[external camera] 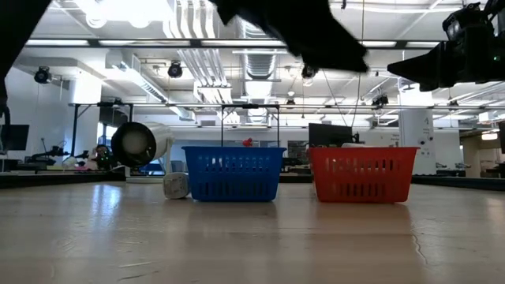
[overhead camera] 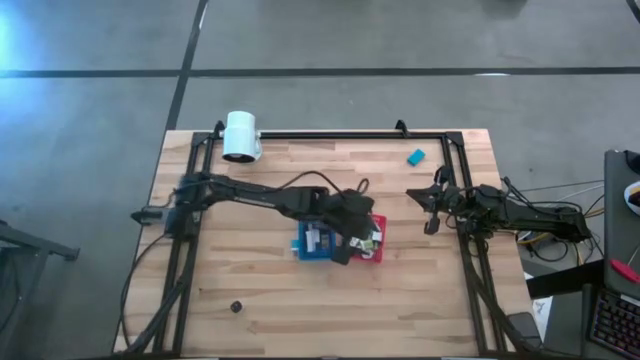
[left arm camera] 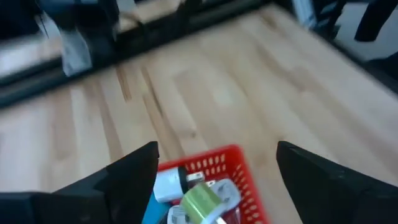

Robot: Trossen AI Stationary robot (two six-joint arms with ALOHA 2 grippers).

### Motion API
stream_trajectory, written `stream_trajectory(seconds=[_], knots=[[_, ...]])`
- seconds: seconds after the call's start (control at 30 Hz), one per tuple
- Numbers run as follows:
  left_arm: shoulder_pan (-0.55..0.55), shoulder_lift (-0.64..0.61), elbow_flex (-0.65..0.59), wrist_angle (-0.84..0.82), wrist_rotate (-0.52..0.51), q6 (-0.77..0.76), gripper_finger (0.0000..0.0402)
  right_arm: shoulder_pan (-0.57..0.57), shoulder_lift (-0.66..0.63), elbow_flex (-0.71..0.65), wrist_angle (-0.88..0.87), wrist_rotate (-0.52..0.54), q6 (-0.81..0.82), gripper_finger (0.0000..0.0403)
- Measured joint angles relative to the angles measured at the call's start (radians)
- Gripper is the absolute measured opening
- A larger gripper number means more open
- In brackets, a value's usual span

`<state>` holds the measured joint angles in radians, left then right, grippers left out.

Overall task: Sort adapters and digital timers
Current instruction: Put the blue timer into the blue bin

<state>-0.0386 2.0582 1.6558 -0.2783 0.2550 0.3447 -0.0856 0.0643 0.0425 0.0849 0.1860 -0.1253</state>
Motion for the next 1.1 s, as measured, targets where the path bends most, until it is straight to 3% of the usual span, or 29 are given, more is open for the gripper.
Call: stream_trajectory(seconds=[0.2,0.43,0.6,0.87,1.1], knots=[[-0.002,-0.225,-0.185,0.171,-0.009,-0.015,0.0261,0.0,0.005,0.0,-0.001,-0.001,0.009,0.0008],[0.019,-0.625,-0.642,0.526,-0.098,-0.11,0.0113,0.0,0.007,0.0,-0.001,-0.002,0.01,0.0008],[0.047,-0.913,-0.913,0.585,-0.168,-0.207,0.0012,0.0,0.01,0.0,0.0,-0.002,0.019,0.0008],[0.053,-1.34,-1.299,0.643,-0.345,-0.223,0.0003,0.0,0.01,0.0,0.001,-0.002,0.04,0.0008],[0.097,-1.609,-1.578,0.75,-0.363,-0.283,0.0003,0.0,0.011,0.0,0.002,-0.002,0.046,0.0008]])
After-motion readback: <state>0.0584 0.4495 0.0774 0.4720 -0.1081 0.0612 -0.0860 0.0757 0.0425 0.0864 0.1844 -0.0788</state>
